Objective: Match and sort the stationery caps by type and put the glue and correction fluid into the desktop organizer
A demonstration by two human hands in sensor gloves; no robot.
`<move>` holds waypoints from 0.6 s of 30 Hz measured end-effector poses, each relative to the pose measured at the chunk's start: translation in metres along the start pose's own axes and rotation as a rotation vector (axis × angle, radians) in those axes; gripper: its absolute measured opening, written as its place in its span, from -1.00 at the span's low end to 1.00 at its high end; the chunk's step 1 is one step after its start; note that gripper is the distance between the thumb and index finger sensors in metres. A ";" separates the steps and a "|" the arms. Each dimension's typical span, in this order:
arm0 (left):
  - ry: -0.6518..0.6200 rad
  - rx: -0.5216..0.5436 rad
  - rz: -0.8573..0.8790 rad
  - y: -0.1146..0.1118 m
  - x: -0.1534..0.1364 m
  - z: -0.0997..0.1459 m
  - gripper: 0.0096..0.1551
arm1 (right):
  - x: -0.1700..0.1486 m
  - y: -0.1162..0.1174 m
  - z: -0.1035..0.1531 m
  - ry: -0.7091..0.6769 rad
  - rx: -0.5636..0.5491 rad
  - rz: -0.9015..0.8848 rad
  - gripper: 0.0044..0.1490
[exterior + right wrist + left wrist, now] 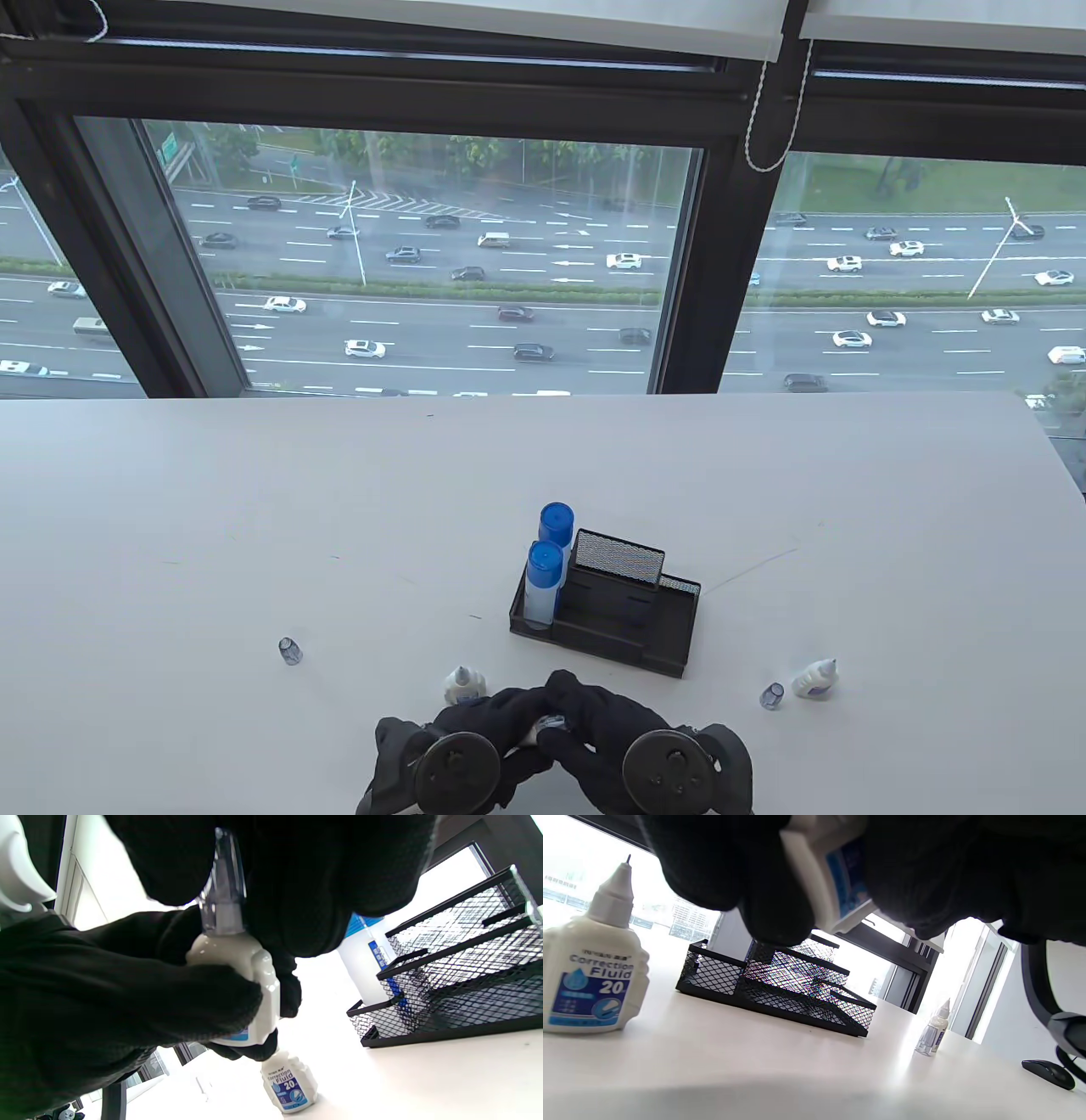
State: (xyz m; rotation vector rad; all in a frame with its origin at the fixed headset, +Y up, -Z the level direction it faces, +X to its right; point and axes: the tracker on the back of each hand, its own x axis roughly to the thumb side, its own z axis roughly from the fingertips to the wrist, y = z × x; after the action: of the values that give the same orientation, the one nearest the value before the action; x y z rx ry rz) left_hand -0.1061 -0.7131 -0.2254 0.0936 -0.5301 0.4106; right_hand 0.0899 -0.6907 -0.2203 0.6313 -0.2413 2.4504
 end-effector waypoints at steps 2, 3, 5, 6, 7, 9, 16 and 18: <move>0.011 -0.008 0.002 0.000 -0.001 0.000 -0.30 | 0.001 -0.001 -0.001 0.003 0.010 0.016 -0.33; 0.013 0.004 -0.006 0.003 -0.001 0.000 -0.29 | 0.000 -0.003 0.000 0.012 -0.001 0.014 -0.33; 0.025 0.016 -0.037 0.008 -0.003 0.000 -0.26 | -0.001 -0.009 -0.002 0.026 -0.025 0.021 -0.33; 0.033 0.036 -0.065 0.013 -0.005 0.001 -0.26 | -0.003 -0.015 -0.005 0.044 -0.044 0.035 -0.33; 0.045 0.064 -0.092 0.017 -0.008 0.001 -0.26 | -0.006 -0.021 -0.009 0.063 -0.057 0.033 -0.34; 0.074 0.079 -0.145 0.026 -0.015 0.003 -0.24 | -0.011 -0.034 -0.016 0.108 -0.073 0.043 -0.34; 0.215 0.137 -0.102 0.054 -0.043 0.012 -0.14 | -0.027 -0.083 -0.044 0.234 -0.148 0.304 -0.34; 0.251 0.139 -0.080 0.059 -0.053 0.013 -0.13 | -0.035 -0.097 -0.055 0.290 -0.177 0.381 -0.34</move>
State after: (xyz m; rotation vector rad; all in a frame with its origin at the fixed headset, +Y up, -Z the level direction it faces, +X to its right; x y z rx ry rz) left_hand -0.1772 -0.6806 -0.2420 0.1936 -0.2491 0.3740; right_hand 0.1508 -0.6130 -0.2826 0.1569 -0.4918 2.8017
